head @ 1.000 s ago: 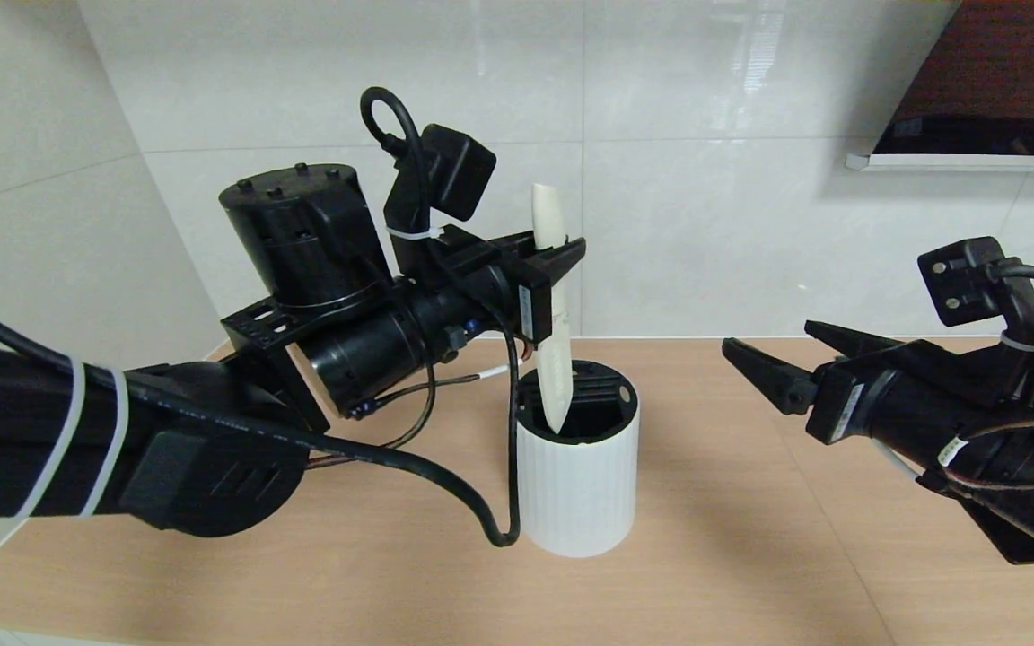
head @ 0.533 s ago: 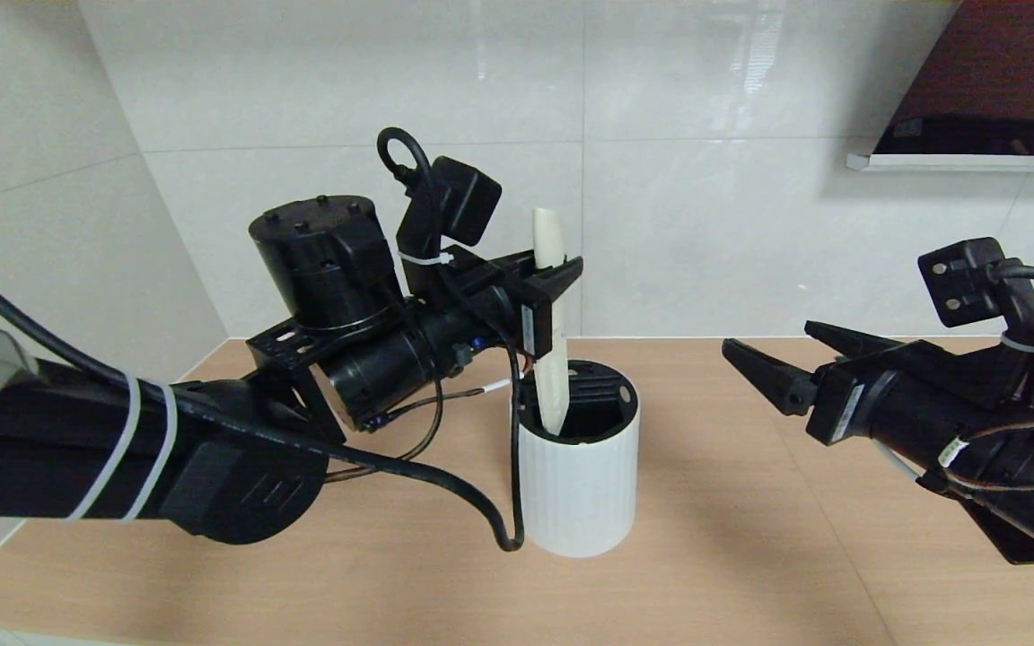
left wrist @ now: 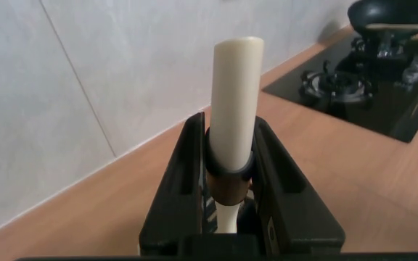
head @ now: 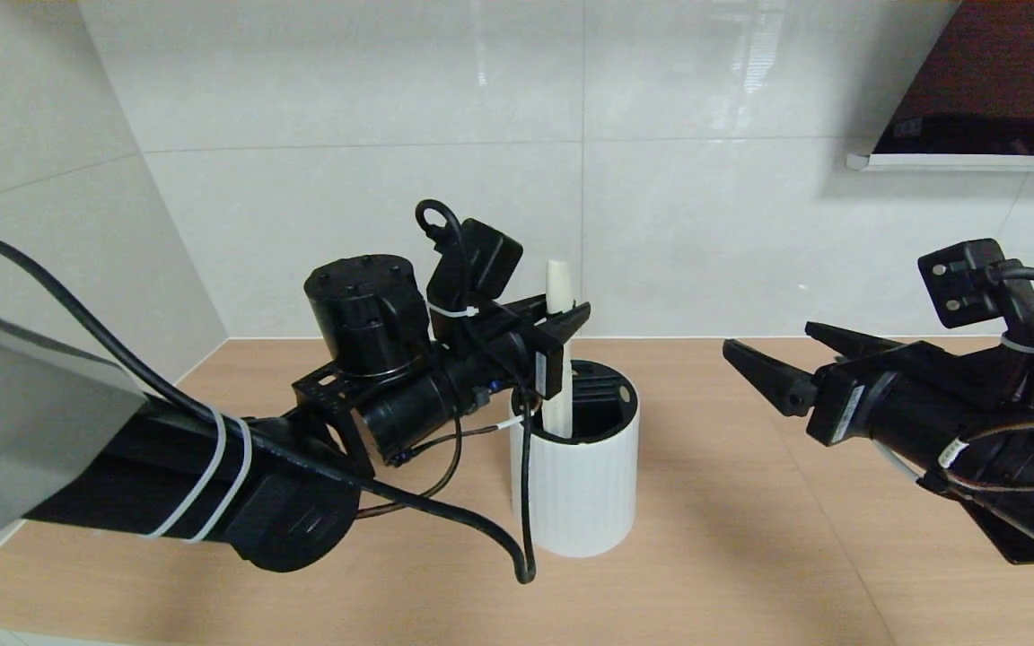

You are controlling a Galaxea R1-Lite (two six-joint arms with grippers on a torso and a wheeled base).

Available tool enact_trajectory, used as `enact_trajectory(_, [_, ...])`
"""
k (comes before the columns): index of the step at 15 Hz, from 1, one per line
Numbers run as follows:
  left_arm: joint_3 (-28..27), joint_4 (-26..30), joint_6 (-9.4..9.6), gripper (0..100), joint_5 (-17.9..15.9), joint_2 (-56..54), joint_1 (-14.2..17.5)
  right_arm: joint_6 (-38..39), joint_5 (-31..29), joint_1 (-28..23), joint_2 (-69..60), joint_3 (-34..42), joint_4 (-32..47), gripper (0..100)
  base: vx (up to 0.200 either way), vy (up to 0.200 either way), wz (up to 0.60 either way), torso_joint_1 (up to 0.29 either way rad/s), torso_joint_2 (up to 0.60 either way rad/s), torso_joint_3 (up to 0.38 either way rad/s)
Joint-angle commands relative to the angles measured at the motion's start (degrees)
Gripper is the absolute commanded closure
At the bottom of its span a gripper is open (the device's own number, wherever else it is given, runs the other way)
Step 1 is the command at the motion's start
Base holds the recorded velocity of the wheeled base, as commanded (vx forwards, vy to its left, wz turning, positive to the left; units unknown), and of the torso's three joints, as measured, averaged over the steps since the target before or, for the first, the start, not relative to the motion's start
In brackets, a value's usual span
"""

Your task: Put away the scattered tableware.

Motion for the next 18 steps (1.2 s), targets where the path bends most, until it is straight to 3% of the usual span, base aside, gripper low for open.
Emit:
enact_trajectory(1, [0.7,0.0,0.02,100,0.0,1.1,0.0,0.0,0.0,0.0,0.1,0.1,0.0,0,0.0,0.0,0.0,0.0,0.0,0.0])
enact_trajectory(18, [0.3,-0.1,0.02,100,1.0,8.4,-0.1,0.0,0.0,0.0,-0.2,0.2,0.0,0,0.0,0.0,0.0,0.0,0.0,0.0])
